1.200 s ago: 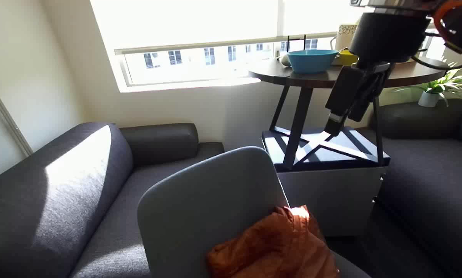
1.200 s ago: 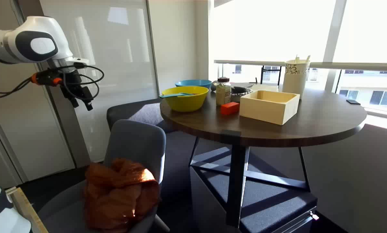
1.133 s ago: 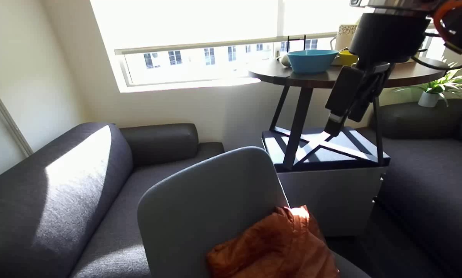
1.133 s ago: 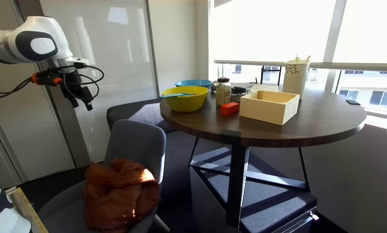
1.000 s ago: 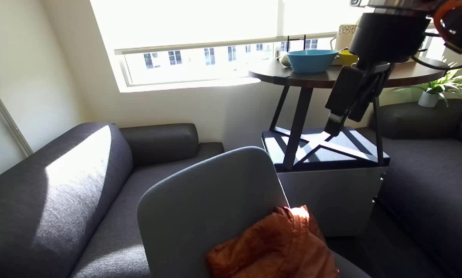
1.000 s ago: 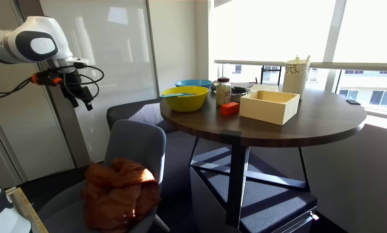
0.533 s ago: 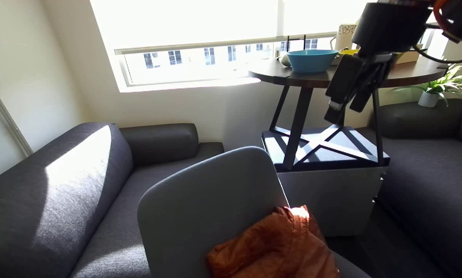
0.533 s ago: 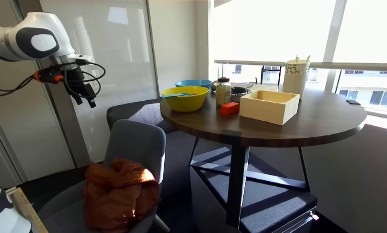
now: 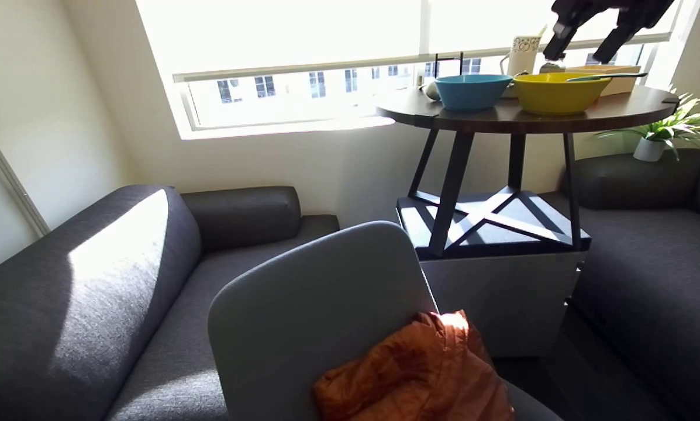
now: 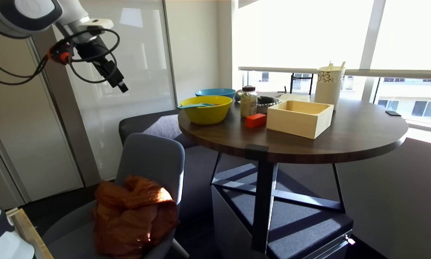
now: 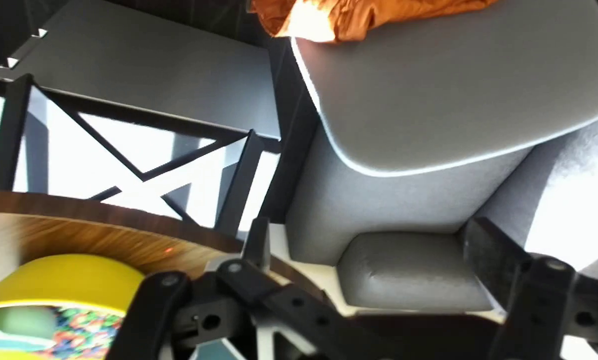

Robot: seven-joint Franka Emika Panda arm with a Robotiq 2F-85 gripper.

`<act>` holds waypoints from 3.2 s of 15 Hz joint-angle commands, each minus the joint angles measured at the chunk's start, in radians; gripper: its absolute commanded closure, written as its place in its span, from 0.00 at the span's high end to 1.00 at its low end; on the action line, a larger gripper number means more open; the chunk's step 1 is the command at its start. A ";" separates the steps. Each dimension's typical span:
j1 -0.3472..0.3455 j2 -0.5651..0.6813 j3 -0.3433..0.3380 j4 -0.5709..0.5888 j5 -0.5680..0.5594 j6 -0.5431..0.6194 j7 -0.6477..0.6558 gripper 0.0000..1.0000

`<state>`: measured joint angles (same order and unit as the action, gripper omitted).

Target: Pick up the square bowl and pour all its contents into the blue bowl, put the square bowl back on the table

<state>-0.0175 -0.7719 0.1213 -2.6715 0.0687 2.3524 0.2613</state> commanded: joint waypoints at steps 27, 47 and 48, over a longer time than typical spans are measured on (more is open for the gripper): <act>-0.323 0.336 -0.144 0.656 -0.334 -0.426 0.198 1.00; -0.369 0.865 -0.416 1.220 -0.205 -0.788 0.414 1.00; -0.369 0.912 -0.434 1.269 -0.187 -0.824 0.435 1.00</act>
<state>-0.3850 -0.0162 -0.2692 -1.5971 -0.1795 1.6487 0.6413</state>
